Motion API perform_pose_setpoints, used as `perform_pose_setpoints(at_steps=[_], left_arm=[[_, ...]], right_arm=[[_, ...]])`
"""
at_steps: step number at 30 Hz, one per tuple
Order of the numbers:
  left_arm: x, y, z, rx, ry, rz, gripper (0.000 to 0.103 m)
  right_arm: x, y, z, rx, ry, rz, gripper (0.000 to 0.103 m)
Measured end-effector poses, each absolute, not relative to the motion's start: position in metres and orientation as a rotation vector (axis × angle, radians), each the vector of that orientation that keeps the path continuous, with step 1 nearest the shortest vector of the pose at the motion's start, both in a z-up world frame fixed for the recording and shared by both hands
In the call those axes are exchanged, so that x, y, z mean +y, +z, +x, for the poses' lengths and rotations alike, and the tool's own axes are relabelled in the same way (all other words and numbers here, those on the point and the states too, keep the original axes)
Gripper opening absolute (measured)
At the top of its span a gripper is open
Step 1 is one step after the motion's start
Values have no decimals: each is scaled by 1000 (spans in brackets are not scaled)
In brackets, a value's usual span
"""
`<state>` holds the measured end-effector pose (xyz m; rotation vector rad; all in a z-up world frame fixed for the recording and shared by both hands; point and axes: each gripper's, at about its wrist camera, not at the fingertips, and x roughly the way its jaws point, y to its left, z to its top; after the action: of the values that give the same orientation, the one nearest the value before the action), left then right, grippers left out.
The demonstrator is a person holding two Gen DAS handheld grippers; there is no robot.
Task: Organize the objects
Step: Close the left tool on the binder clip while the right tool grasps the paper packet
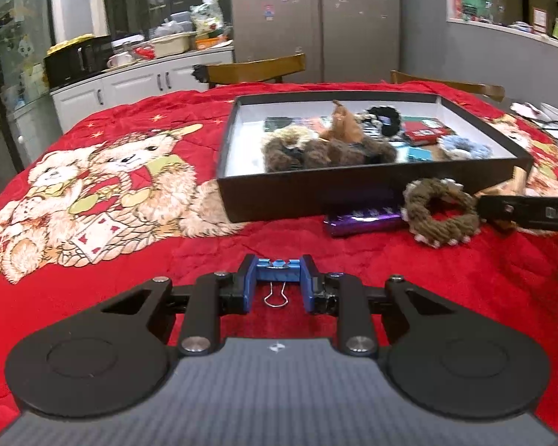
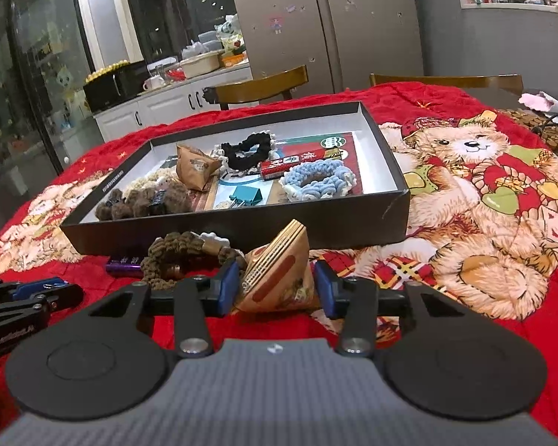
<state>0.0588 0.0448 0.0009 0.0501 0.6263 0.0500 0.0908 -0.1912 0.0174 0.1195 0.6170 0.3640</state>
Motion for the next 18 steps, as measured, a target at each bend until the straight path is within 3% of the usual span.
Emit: perform_pose_setpoints(at_steps=[18], left_arm=[[38,6,57,558,110,104,29]], right_arm=[[-200,20,85,562,359,187,41]])
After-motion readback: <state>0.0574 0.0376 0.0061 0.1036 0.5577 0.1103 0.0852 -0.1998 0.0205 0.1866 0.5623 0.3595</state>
